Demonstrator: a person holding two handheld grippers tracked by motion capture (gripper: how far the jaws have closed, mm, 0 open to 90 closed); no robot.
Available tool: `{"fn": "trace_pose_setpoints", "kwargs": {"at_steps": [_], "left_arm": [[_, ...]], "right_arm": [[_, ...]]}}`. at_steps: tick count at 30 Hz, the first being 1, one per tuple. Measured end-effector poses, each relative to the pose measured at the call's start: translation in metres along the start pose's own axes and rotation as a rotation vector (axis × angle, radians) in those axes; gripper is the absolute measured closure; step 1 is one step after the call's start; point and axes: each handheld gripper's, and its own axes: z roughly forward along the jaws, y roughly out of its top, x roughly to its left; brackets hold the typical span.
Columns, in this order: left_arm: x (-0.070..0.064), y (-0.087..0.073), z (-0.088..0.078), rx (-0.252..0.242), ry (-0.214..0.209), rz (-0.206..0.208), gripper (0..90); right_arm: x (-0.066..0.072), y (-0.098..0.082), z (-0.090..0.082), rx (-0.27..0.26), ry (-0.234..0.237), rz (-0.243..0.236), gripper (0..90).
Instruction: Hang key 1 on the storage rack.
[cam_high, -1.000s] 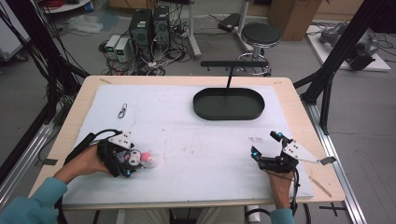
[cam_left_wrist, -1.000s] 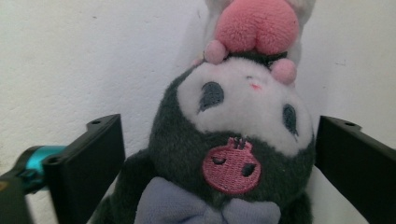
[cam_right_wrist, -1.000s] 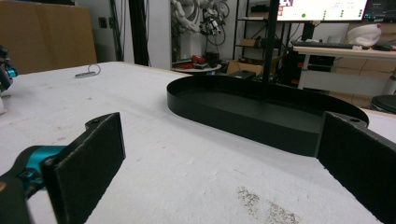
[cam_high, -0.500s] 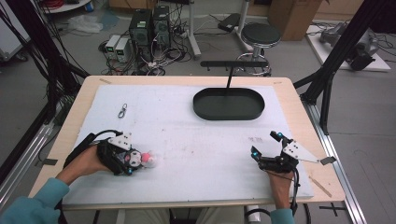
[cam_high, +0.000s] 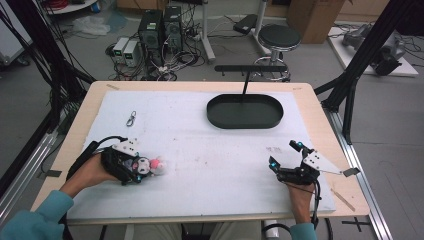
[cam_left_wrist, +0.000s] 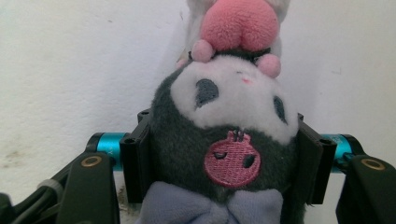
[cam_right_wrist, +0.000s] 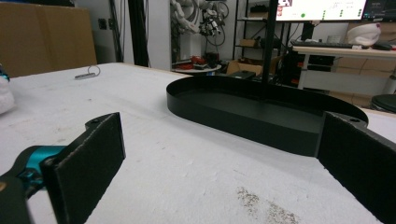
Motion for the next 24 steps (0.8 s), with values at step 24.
{"fn": "trace_pose_setpoints", "kwargs": {"at_steps": [24], "left_arm": [[0.007, 0.054, -0.012, -0.258, 0.005, -0.01, 35.9]], "right_arm": [[0.001, 0.072, 0.04, 0.156, 0.294, -0.034, 0.7]]}}
